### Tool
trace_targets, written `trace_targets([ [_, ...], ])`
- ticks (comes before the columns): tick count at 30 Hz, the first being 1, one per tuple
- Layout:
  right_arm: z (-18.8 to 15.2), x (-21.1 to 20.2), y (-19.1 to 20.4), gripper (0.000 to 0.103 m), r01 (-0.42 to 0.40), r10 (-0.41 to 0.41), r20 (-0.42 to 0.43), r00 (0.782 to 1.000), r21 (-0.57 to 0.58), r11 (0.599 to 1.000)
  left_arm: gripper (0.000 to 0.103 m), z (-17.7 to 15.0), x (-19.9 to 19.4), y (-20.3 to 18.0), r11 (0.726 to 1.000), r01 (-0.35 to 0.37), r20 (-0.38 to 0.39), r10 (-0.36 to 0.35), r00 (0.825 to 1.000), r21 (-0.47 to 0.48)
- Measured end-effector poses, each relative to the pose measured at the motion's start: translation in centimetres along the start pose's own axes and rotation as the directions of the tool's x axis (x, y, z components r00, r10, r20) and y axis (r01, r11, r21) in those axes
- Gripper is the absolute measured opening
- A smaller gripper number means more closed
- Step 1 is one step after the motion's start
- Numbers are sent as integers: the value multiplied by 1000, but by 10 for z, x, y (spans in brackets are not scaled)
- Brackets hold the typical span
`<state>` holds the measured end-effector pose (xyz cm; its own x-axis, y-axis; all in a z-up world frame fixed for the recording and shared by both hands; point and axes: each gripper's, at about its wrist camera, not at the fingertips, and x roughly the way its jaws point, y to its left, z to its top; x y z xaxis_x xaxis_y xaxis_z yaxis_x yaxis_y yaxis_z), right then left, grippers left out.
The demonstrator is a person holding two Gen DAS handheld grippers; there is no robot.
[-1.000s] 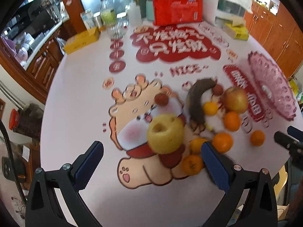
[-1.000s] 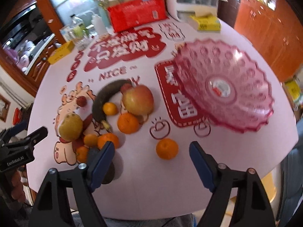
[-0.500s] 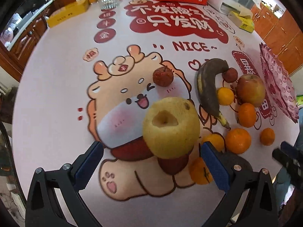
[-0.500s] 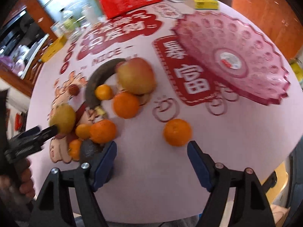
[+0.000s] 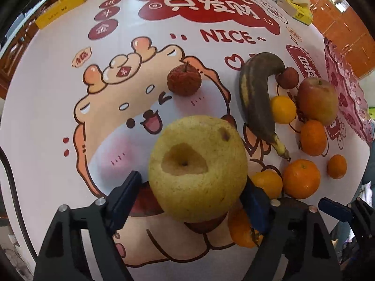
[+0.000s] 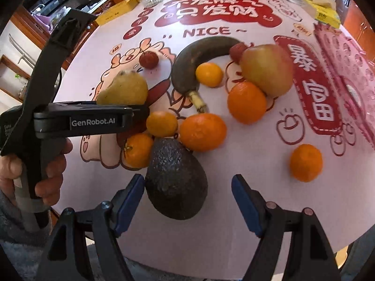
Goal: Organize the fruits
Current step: 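Grasp the yellow-green pear with the left gripper while the right gripper grasps the avocado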
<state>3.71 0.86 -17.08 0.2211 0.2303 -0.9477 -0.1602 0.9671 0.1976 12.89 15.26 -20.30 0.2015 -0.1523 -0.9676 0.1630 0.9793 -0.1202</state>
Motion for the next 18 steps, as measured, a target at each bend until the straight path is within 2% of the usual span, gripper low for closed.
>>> trace_targets([
  [5, -1, 19, 9, 66, 9, -12, -59, 998, -42, 999, 71, 2, 0, -5, 1000, -2, 10, 2, 1000, 19],
  [6, -1, 22, 10, 60, -3, 0, -67, 998, -42, 999, 68, 2, 0, -7, 1000, -1, 13, 1, 1000, 22],
  [7, -2, 24, 12, 58, -11, 8, -72, 997, -46, 999, 66, 4, 0, -9, 1000, -3, 16, 3, 1000, 29],
  [14, -5, 19, 18, 56, 0, -4, -47, 999, -86, 996, 65, -1, -4, -10, 999, -15, 42, 13, 999, 39],
  [18, -10, 7, 23, 56, -6, 4, -17, 1000, -108, 994, 64, -10, -18, -5, 999, -28, 69, 25, 997, 39],
])
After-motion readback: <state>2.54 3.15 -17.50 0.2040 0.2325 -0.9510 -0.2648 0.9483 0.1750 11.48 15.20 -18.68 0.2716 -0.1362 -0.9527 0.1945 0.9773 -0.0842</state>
